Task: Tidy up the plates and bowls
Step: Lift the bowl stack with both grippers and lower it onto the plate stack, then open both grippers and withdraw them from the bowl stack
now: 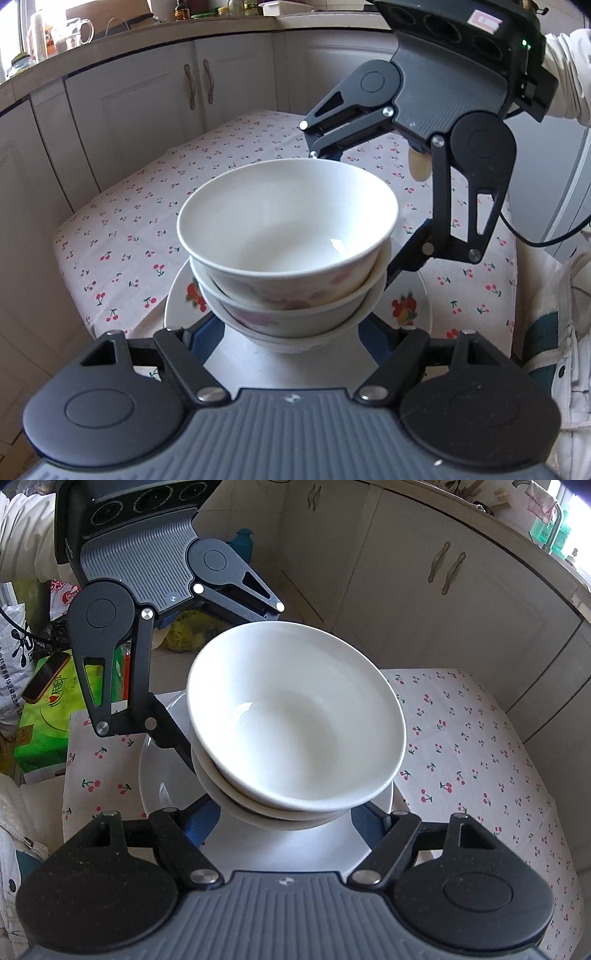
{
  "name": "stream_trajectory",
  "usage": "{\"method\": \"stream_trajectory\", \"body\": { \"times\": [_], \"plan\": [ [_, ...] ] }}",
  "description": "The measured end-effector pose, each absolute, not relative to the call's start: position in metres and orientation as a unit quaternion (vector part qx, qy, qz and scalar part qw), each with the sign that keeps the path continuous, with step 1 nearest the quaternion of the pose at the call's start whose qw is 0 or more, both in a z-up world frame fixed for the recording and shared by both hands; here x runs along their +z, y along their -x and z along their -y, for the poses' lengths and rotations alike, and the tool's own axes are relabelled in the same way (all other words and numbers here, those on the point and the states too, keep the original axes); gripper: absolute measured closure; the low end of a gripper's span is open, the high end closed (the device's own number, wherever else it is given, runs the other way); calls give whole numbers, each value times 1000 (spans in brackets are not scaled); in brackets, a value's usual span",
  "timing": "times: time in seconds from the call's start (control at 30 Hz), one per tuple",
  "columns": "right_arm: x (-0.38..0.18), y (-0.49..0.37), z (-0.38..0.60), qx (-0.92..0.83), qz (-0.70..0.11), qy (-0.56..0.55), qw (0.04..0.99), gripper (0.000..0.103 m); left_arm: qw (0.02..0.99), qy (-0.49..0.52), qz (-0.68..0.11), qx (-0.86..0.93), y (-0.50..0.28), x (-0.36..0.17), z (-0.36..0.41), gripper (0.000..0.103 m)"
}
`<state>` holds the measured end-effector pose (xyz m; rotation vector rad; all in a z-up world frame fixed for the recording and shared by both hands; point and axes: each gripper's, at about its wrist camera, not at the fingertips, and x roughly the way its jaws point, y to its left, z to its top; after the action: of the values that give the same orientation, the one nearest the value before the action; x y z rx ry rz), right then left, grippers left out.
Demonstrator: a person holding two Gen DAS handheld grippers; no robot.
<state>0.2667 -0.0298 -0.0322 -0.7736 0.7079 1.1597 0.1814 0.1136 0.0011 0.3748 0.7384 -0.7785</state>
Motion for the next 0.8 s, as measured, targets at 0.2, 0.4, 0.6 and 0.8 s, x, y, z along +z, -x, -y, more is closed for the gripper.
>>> {"method": "stream_trajectory", "body": {
  "times": [0.2,0.4,0.6,0.8],
  "plan": [
    [-33,-265,32,519,-315,344,716,21,846,-166,-351,-366,-182,0,-116,23],
    [-34,-265,34,517,-321,329,722,18,850,-181,-342,-358,-177,0,-114,15],
    [-33,-255,47,491,-324,315,745,10,864,-190,-330,-329,-155,5,-111,6],
    [-22,-239,71,430,-346,259,793,1,903,-149,-306,-262,-121,17,-106,1]
  ]
}}
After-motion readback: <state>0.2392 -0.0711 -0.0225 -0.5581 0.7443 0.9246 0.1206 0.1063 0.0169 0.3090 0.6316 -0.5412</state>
